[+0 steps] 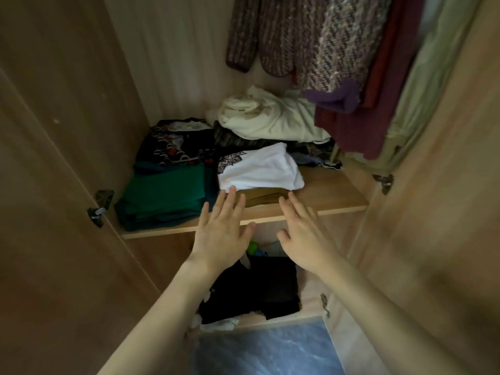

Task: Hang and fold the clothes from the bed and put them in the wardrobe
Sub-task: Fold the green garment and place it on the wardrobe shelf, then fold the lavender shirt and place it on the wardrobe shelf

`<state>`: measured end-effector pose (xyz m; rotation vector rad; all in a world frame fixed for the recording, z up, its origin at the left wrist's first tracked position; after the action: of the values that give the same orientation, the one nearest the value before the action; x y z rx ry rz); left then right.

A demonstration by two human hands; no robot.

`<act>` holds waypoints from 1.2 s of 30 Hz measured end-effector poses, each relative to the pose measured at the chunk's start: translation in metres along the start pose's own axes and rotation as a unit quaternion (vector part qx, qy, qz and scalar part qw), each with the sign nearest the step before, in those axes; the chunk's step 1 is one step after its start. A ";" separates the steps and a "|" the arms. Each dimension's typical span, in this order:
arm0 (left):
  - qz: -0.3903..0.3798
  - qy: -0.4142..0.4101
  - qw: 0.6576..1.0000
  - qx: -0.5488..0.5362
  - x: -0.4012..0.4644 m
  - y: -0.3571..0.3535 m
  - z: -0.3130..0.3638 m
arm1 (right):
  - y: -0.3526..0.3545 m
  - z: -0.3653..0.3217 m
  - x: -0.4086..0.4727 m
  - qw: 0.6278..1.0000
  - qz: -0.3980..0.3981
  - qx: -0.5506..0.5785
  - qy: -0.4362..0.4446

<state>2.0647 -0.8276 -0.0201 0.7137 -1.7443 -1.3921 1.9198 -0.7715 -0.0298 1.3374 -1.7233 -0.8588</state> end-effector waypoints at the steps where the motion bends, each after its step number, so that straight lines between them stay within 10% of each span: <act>1: 0.007 -0.010 1.000 -0.007 -0.002 0.006 0.003 | 0.005 0.000 -0.009 1.000 0.010 0.006 -0.010; 20: -0.017 -0.309 0.947 -0.090 -0.148 0.019 0.127 | 0.014 -0.008 -0.259 0.958 0.114 -0.012 -0.262; 36: 0.005 -0.600 0.795 -0.090 -0.374 0.097 0.374 | 0.095 0.018 -0.605 0.831 0.271 -0.082 -0.479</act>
<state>1.9566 -0.3017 -0.0476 -0.4747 -2.4119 -2.1880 1.9492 -0.1606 -0.0600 0.1728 -2.5063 -1.4001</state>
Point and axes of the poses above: each hand's wrist, its own x-axis towards the middle knuckle, its own y-axis out of the back of the hand, z = x × y, the point moved 9 cm from there along x, towards the middle knuckle, and after that the axes turned 10 degrees about x, right-handed, at the moved point
